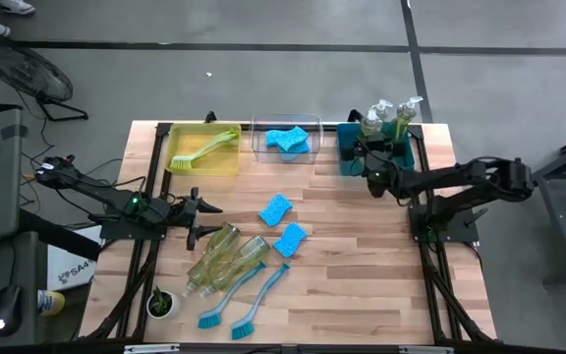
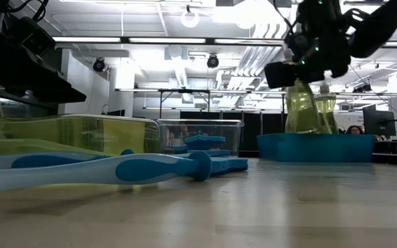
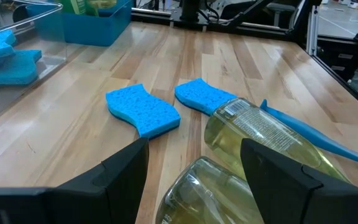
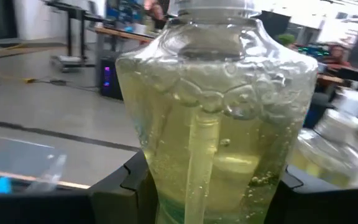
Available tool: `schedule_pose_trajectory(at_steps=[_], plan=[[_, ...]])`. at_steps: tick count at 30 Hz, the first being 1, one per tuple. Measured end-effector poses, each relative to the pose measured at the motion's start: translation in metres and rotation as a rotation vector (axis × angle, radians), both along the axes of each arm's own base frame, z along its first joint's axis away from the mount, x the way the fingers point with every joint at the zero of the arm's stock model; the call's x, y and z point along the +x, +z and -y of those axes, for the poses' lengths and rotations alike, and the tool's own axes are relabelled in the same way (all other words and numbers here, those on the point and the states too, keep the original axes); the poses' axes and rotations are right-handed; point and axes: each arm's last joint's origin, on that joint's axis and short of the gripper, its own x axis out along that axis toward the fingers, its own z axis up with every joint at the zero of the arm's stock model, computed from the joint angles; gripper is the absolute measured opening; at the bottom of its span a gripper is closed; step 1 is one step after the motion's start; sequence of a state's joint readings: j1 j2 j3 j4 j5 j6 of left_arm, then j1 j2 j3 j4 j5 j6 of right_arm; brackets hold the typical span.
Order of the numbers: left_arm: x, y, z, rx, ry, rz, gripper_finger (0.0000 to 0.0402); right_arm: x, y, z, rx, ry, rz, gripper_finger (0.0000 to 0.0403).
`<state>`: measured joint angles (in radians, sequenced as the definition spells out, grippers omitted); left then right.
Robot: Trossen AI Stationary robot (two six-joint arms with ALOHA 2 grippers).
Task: Pick & Place Kitchen Sink Supplies
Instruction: Put the dish soap into the blue bin
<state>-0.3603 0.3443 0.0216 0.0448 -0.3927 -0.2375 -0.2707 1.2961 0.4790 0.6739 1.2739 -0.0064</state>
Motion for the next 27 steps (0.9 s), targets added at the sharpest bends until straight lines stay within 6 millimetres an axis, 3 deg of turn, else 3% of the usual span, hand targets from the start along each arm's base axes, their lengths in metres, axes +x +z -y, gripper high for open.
schedule_pose_trajectory(at_steps=[27], plan=[[0.0,0.0,0.0,0.0,0.0,0.0,0.025,-0.076,-0.058,0.012,-0.035,-0.235,0.079,0.017]])
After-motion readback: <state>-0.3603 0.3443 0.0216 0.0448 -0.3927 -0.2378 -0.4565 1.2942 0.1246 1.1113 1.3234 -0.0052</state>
